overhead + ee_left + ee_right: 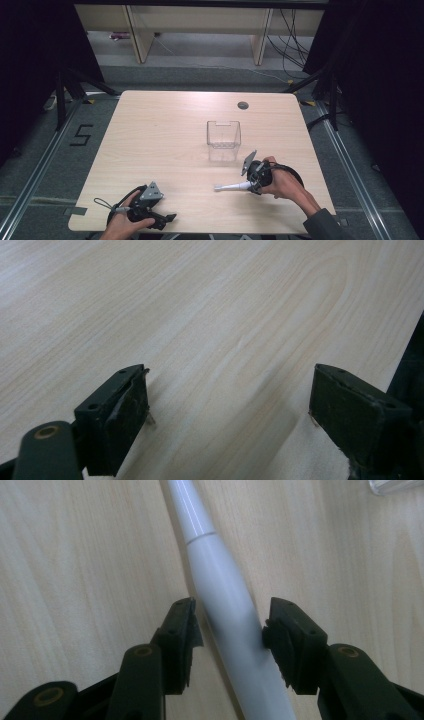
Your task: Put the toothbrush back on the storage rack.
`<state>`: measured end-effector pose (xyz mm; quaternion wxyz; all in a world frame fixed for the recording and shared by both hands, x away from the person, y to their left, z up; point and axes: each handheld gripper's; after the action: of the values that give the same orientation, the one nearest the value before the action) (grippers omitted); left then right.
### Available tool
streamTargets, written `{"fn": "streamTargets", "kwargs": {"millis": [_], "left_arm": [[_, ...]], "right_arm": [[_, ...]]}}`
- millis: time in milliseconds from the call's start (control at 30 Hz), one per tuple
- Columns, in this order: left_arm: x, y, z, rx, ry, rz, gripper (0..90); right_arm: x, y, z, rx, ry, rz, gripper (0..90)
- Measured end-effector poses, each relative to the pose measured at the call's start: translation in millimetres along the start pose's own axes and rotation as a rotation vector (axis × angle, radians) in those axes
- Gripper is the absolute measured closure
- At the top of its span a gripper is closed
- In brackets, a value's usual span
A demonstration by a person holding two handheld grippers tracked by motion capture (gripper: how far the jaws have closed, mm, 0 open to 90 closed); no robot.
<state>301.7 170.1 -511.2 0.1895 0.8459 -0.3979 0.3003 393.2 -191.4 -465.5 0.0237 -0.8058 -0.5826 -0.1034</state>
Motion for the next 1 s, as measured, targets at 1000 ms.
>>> {"fn": "streamTargets", "kwargs": {"millis": [1000], "left_arm": [[-0.1,0.4,0.2,-0.002,-0.004,0.005,15.2]], "right_arm": [[16.5,4.6,9.8,0.090,-0.157,-0.066,65.4]]}}
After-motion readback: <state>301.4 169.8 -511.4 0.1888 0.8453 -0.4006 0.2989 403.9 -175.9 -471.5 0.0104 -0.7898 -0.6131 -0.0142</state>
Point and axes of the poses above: each handheld gripper's, and its own axes: z roughly forward along the jaws, x roughly out of its top, y roughly to its right, and after that the axes turned 1 degree about x, right-handed
